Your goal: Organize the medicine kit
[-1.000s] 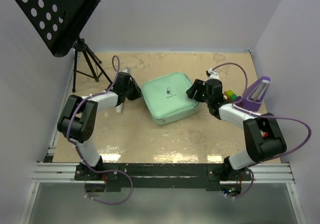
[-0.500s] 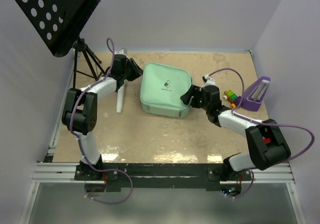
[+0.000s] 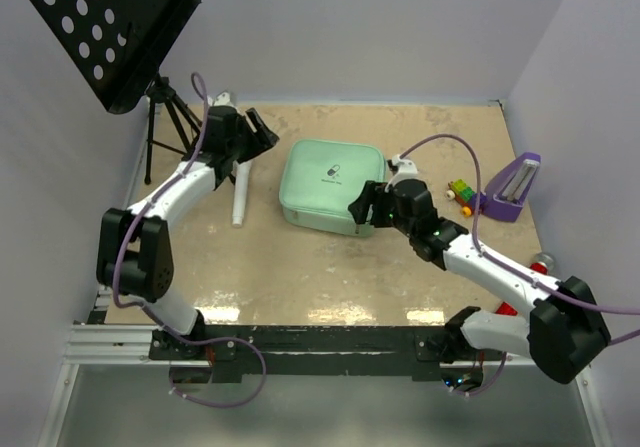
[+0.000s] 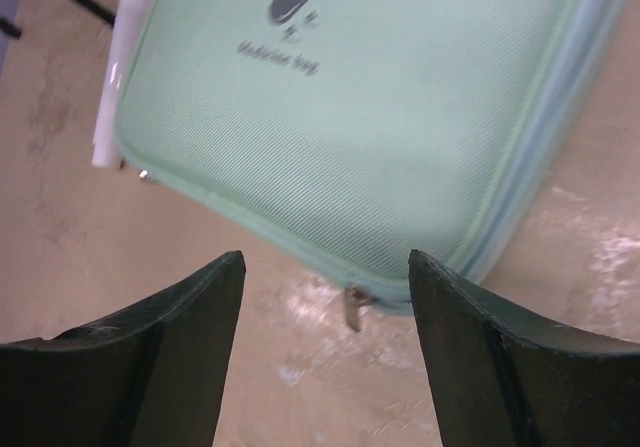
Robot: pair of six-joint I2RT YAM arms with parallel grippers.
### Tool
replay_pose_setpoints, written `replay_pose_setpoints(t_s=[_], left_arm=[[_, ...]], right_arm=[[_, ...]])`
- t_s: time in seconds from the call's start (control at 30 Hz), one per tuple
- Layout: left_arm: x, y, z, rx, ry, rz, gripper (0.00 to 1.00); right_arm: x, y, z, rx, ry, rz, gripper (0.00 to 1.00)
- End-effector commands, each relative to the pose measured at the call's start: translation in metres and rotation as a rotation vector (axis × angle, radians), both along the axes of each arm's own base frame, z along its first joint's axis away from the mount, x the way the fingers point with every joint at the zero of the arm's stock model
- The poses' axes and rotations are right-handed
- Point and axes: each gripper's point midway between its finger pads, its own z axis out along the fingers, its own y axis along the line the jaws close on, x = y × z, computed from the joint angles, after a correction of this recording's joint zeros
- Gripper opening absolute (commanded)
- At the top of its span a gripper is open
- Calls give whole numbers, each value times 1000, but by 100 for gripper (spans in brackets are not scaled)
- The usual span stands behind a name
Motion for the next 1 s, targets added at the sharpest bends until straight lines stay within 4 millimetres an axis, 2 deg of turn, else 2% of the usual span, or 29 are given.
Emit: replay_pose_setpoints(t_s=[0.0, 0.13, 0.2, 0.33, 0.47, 0.7, 0.8, 0.97], left_arm=[[-33, -13, 44, -92, -117, -45, 70], [-73, -55, 50, -133, -134, -149, 70], [-86, -79, 54, -153, -140, -212, 70], [-85, -104, 47, -173, -112, -276, 69], [-78, -111, 35, -176, -88, -285, 68], [-78, -117, -7, -161, 2, -312, 67], [-81, -116, -21, -157, 31, -310, 66], [-82, -111, -37, -134, 61, -306, 62]], right_arm=[[-24, 10, 8, -82, 4, 5, 70], [-38, -1, -5, -110, 33, -55, 70], [-40, 0, -3, -106, 34, -73, 70], [-35, 5, -2, -115, 43, -121, 70], [-31, 16, -12, -157, 71, -139, 71], [-18, 25, -29, -200, 110, -205, 72], [-12, 19, -38, -247, 124, -255, 72], [-12, 3, -40, -278, 131, -304, 71]])
